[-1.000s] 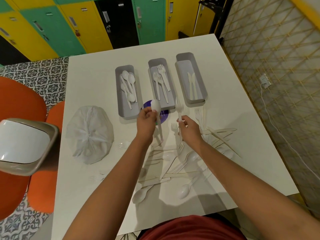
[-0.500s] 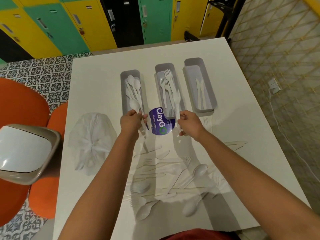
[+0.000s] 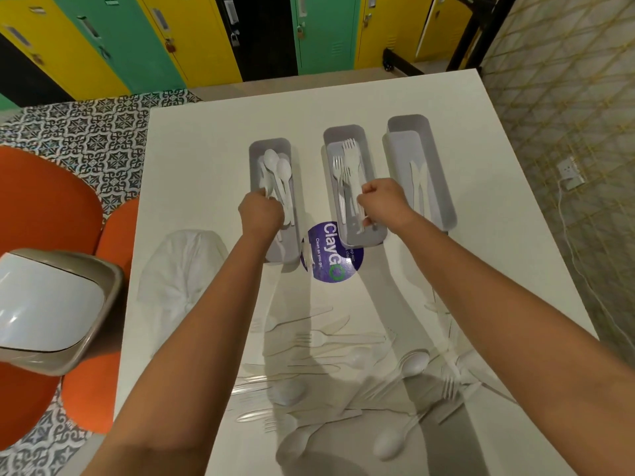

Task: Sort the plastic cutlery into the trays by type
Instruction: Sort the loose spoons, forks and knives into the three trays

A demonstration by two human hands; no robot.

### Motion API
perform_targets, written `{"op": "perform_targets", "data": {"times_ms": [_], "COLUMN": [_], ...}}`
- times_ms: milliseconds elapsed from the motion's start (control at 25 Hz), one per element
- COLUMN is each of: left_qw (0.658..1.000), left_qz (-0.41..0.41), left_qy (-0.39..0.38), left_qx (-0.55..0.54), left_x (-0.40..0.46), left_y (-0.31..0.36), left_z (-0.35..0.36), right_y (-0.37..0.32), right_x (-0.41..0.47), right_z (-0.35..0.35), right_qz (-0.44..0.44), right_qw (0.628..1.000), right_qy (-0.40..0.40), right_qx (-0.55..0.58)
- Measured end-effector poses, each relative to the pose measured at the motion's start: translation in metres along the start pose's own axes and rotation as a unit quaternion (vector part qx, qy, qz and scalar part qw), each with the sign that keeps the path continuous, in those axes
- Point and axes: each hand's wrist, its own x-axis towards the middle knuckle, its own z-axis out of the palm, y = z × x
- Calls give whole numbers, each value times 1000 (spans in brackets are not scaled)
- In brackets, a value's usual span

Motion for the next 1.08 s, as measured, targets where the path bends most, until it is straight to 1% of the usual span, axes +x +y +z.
{"op": "perform_targets", "data": {"times_ms": [80,160,280,360,440,560,680,760,840,920,1000,1080], "left_qw": [1000,999,997,998,998,994,988,986,989,991,983,970], "left_qz": [24,48,47,49,55,84,123,135,119,116,144,156], "left_qy": [5,-8,-42,-45,-32,-14,-45,-67,-72,-60,-50,-55], "left_qx": [6,20,35,14,-12,-66,-82,-73,-46,17,104,181], "left_x": [8,15,12,7,-3,-28,-66,-87,-99,-104,-110,-116], "left_y": [5,8,5,-1,-9,-19,-33,-51,-73,-100,-127,-147], "left_z": [-2,-1,0,2,4,10,20,27,32,34,34,30], "right_y": [-6,-7,-1,7,17,36,61,80,98,112,127,138], "right_x": [8,14,16,10,-2,-25,-53,-71,-83,-92,-101,-109], "right_z": [-1,-2,0,1,4,14,25,34,43,51,59,65], "right_qz": [-12,-7,-18,-43,-56,-91,-125,-163,-189,-201,-225,-235], "right_qw": [1000,1000,998,997,997,994,991,982,970,952,925,908], "right_qy": [7,10,0,5,9,15,-19,-33,-55,-94,-125,-135], "right_qx": [-10,-18,-55,-64,-53,-54,-48,-89,-146,-210,-281,-319]}}
